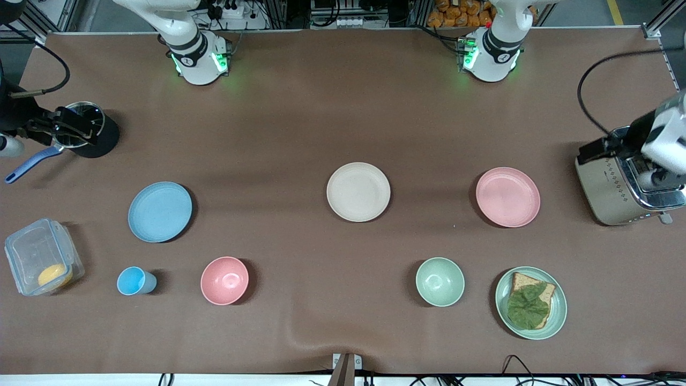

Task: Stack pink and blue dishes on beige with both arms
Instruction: 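Reach the left gripper to the pink plate while the right gripper reaches the blue plate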

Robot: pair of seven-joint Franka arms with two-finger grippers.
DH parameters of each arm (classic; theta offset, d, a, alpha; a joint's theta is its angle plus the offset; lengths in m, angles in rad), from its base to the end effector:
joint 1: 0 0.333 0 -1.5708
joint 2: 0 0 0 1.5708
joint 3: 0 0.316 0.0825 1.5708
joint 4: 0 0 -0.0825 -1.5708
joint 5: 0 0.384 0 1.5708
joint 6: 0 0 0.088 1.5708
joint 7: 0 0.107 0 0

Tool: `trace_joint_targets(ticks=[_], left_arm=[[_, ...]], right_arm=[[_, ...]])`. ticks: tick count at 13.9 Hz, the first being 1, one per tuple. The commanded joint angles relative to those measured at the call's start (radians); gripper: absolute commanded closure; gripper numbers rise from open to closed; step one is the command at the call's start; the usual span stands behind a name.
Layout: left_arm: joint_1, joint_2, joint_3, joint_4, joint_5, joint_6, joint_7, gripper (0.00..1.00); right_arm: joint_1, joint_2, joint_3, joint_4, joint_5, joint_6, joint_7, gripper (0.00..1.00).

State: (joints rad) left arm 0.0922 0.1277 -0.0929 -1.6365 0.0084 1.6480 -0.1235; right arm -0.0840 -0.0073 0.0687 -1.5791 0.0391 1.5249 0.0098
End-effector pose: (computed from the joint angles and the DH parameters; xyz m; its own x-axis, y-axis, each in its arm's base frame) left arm 0.5897 0.0032 0.5269 0.9859 0.1212 -0.1149 0.1208 -0.9926 -0.0107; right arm 0.5472 -0.0039 0.6208 0.9986 -0.0233 -0.0472 -0.0251 -0.9990 -0.0381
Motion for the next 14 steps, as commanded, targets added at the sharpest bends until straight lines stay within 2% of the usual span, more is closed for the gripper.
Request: trace_joint_targets(ticks=[1,5,8,12,14], left_arm=[[0.012,-0.01,-0.001,-0.19,0.001,0.189,0.015,0.0],[0.064,0.032,-0.002,-0.405,0.018,0.505,0.016,0.0],[0.119,0.124,-0.007,-0.468,0.018,0.66,0.016,0.0],[0.124,0.193,-0.004,-0.588,0.018,0.895,0.016,0.0],[0.142,0.216,-0.007,-0.595,0.019,0.912,0.016,0.0]], right_arm=[[-0.002,-0.017,0.002,-0.013,0.007,-0.003,0.015,0.0],[-0.002,-0.014,0.002,-0.015,0.007,-0.003,0.013,0.0],[-0.002,-0.014,0.002,-0.022,0.007,-0.002,0.013,0.0],[-0.002,-0.013,0.002,-0.024,0.007,-0.002,0.013,0.0],[-0.002,-0.011,0.002,-0.024,0.007,0.0,0.013,0.0]])
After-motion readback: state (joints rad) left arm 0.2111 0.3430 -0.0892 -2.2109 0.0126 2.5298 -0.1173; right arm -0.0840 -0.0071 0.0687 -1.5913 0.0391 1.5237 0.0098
